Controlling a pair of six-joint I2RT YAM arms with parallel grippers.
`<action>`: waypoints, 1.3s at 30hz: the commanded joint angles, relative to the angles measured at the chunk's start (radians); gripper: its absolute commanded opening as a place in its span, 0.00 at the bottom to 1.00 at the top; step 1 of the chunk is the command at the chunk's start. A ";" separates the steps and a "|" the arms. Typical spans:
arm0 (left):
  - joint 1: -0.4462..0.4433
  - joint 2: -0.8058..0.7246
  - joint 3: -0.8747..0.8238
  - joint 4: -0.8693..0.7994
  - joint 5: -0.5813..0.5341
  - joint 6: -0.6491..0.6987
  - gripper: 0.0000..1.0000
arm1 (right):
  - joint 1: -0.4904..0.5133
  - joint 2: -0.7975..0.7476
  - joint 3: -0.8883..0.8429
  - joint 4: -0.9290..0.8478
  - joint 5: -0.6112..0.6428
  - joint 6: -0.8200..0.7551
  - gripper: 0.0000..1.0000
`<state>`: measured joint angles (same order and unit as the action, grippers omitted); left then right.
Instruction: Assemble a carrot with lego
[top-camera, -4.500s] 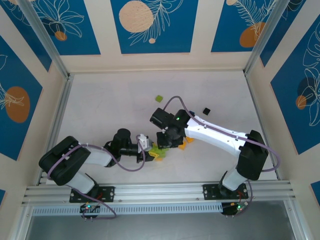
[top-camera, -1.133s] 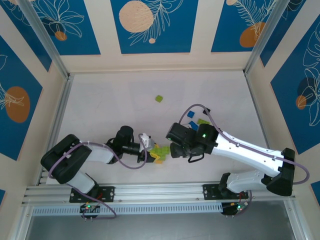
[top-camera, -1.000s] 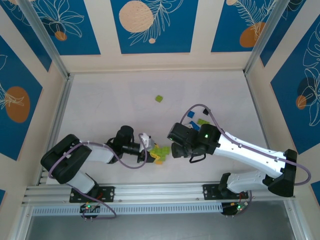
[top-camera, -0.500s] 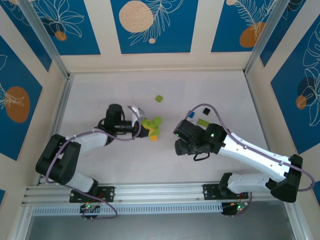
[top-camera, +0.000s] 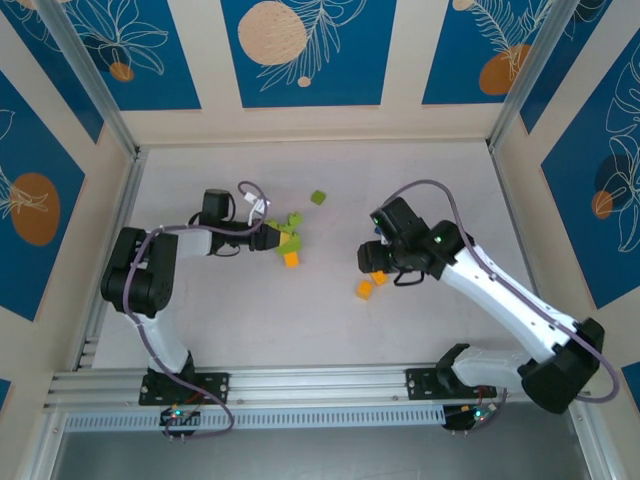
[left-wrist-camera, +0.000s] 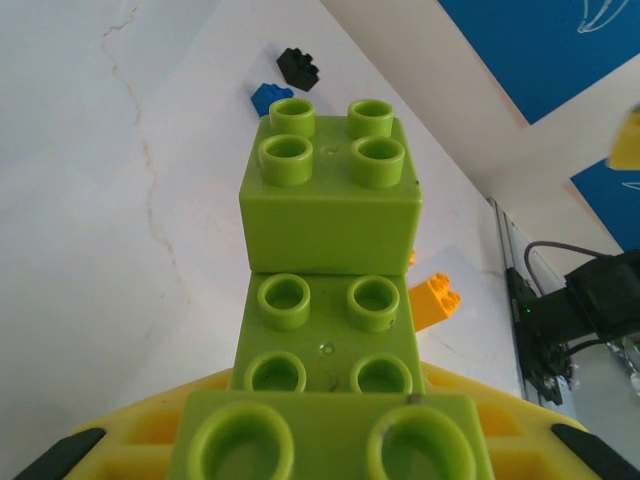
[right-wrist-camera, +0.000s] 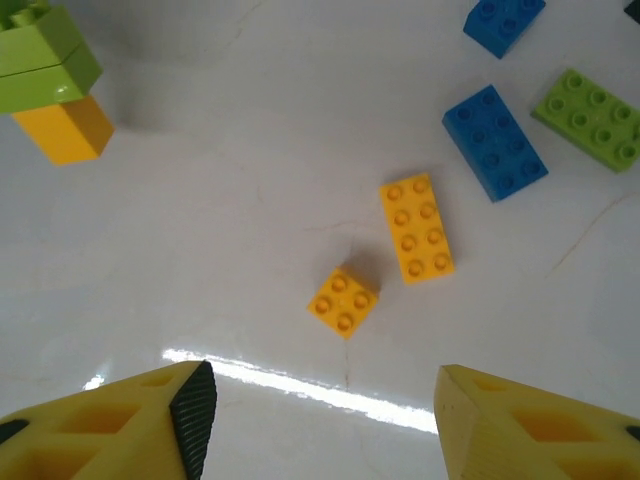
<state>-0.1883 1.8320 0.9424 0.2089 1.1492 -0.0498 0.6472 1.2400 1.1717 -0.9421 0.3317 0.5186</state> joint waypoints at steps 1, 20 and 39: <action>0.042 0.000 0.084 -0.194 0.109 0.103 0.36 | -0.076 0.126 0.061 0.103 -0.081 -0.148 0.63; 0.093 0.306 0.490 -1.129 0.362 0.689 0.47 | -0.236 1.397 1.623 -0.140 -0.246 -0.369 0.70; 0.200 0.524 0.707 -1.994 0.522 1.488 0.99 | -0.198 1.401 1.391 -0.038 -0.238 -0.396 0.71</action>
<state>0.0109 2.3783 1.6371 -1.6169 1.5406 1.3766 0.4419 2.6488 2.5999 -0.9848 0.1226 0.1509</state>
